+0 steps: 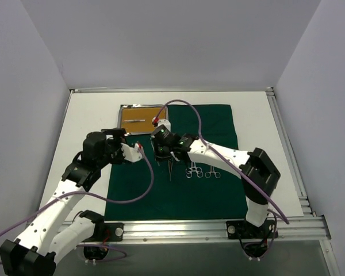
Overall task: Open and lay out the surgical kit
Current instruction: Place the medical item in the surgical kit.
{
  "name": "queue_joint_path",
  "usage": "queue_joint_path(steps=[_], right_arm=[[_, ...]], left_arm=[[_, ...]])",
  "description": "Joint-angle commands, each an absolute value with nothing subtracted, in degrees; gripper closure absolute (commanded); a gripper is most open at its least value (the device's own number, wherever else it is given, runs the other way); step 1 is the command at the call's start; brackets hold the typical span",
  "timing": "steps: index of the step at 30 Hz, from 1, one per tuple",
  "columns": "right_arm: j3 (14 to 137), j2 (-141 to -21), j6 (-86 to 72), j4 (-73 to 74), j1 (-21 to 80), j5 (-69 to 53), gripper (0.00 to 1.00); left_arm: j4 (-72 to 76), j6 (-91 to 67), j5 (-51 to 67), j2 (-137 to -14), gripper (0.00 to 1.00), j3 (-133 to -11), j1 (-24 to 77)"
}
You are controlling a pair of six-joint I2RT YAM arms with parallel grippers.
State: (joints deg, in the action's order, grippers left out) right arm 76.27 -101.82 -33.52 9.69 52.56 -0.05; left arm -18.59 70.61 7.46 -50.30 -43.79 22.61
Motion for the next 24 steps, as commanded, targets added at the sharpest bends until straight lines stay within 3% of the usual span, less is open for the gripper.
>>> queue_joint_path(steps=[1, 6, 10, 24], right_arm=[[80.2, -105.3, -40.1, 14.4, 56.1, 10.4, 1.00], [76.6, -108.4, -46.0, 10.0, 57.7, 12.6, 1.00], [76.5, -110.6, -49.7, 10.2, 61.3, 17.8, 1.00], [75.2, -113.1, -58.2, 14.9, 65.8, 25.9, 1.00]], left_arm=[[-35.3, 42.8, -5.5, -51.3, 0.06, -47.4, 22.1], [-40.8, 26.9, -14.5, -56.9, 0.06, -51.2, 20.6], [-42.1, 17.6, -15.3, -56.6, 0.06, -52.0, 19.7], [-40.8, 14.7, -13.4, -55.1, 0.06, -51.2, 19.8]])
